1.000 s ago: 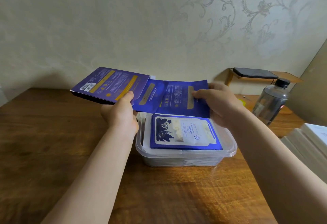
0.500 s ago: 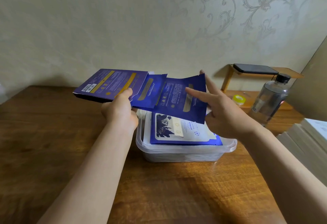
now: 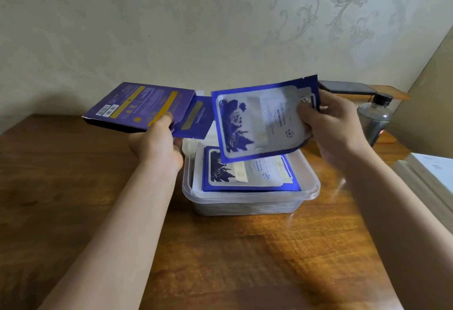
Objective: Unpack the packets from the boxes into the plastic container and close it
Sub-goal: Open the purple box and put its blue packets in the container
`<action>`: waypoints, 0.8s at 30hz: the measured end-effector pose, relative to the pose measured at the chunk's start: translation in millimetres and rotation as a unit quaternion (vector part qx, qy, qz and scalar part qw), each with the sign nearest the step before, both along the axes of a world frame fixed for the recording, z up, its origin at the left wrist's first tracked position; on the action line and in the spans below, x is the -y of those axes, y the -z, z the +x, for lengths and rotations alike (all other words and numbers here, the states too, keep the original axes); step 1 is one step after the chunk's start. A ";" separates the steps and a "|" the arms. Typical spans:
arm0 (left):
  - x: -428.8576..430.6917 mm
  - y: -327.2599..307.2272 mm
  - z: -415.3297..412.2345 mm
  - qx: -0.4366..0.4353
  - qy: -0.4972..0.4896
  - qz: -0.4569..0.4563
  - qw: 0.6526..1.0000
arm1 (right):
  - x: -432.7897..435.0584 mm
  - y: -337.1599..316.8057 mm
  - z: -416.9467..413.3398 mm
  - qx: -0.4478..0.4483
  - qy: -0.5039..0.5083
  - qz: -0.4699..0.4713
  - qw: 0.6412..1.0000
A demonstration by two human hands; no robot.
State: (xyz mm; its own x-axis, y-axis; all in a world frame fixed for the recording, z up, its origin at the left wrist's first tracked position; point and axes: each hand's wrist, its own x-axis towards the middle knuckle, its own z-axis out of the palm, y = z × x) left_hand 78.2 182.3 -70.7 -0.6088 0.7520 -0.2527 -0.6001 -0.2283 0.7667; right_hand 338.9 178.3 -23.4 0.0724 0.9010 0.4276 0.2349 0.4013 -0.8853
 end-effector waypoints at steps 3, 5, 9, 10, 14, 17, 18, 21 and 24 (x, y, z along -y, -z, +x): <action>-0.4 -0.1 -0.8 0.000 -0.001 0.020 1.000 | 2.9 10.6 1.6 -0.093 -0.017 -0.151 0.984; 1.6 -2.0 0.7 -0.001 -0.002 0.025 1.000 | 4.2 20.0 2.4 -0.105 -0.025 -0.224 0.969; 4.1 -0.9 2.6 -0.006 -0.008 0.033 0.999 | 5.1 28.8 0.4 -0.126 -0.018 -0.314 0.941; 4.5 -0.8 2.5 -0.007 -0.008 0.038 0.999 | 5.5 28.4 -0.9 -0.124 -0.014 -0.324 0.938; 5.1 -1.3 1.3 -0.006 -0.009 0.037 0.999 | 7.3 26.8 -8.7 -0.071 0.020 -0.343 0.936; 5.2 -1.7 2.6 -0.010 -0.004 0.033 0.999 | 6.5 27.6 -14.8 -0.038 0.033 -0.355 0.933; 5.4 -1.8 3.5 -0.012 -0.002 0.033 0.999 | 6.2 28.3 -16.5 -0.021 0.037 -0.354 0.934; 4.6 -0.7 7.6 -0.014 0.008 0.035 0.999 | 3.4 33.7 -18.2 0.110 0.072 -0.303 0.944; 4.3 0.0 13.3 -0.021 0.016 0.034 0.999 | 2.3 36.2 -19.5 0.254 0.107 -0.235 0.932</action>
